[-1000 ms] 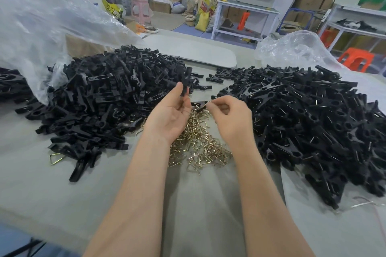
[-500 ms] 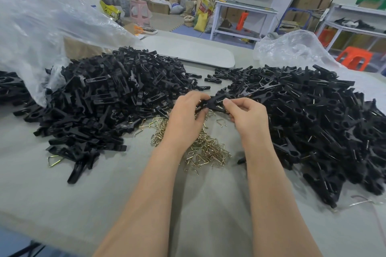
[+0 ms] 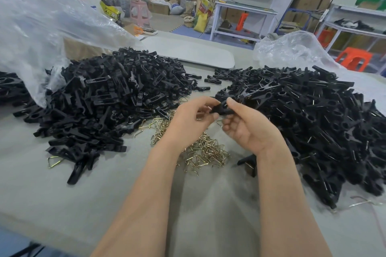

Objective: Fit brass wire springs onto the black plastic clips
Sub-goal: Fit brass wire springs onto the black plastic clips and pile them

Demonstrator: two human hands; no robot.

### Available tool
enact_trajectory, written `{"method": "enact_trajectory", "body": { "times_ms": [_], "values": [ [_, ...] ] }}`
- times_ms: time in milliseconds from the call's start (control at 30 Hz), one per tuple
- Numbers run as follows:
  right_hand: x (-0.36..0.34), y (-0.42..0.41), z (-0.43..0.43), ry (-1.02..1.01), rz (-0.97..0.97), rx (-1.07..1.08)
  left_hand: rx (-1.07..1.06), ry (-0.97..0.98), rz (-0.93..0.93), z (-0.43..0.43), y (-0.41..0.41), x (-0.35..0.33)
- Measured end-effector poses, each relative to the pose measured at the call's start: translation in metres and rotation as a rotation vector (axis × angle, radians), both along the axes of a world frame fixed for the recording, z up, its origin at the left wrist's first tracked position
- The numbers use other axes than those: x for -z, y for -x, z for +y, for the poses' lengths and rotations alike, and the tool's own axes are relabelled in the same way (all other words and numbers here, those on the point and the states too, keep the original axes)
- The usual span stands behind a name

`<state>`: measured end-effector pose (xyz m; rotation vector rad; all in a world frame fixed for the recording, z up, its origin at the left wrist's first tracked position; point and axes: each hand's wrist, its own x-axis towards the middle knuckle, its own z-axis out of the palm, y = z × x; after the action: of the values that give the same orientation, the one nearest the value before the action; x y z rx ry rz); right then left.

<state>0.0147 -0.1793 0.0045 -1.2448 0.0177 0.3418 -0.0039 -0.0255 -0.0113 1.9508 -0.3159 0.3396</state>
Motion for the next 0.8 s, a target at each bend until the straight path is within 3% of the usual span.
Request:
{"method": "enact_trajectory", "body": {
  "times_ms": [67, 133, 367, 567, 733, 800],
  "values": [
    [0.002, 0.003, -0.001, -0.001, 0.118, -0.192, 0.056, 0.043, 0.049, -0.001, 0.003, -0.003],
    [0.005, 0.004, 0.001, 0.023, 0.107, -0.312, 0.076, 0.041, 0.034, -0.001, 0.005, -0.006],
    [0.011, 0.003, 0.01, -0.067, -0.063, -0.208, 0.113, 0.027, -0.016, 0.002, 0.006, -0.01],
    [0.01, 0.004, 0.012, -0.099, 0.027, -0.299, 0.13, 0.128, 0.035, 0.001, 0.007, -0.01],
    [-0.001, 0.001, 0.005, 0.327, -0.032, -0.136, 0.057, -0.169, 0.067, 0.001, 0.003, -0.003],
    [-0.007, -0.002, 0.009, 0.283, -0.131, 0.066, 0.029, -0.147, 0.079, 0.0, 0.002, -0.002]
  ]
}}
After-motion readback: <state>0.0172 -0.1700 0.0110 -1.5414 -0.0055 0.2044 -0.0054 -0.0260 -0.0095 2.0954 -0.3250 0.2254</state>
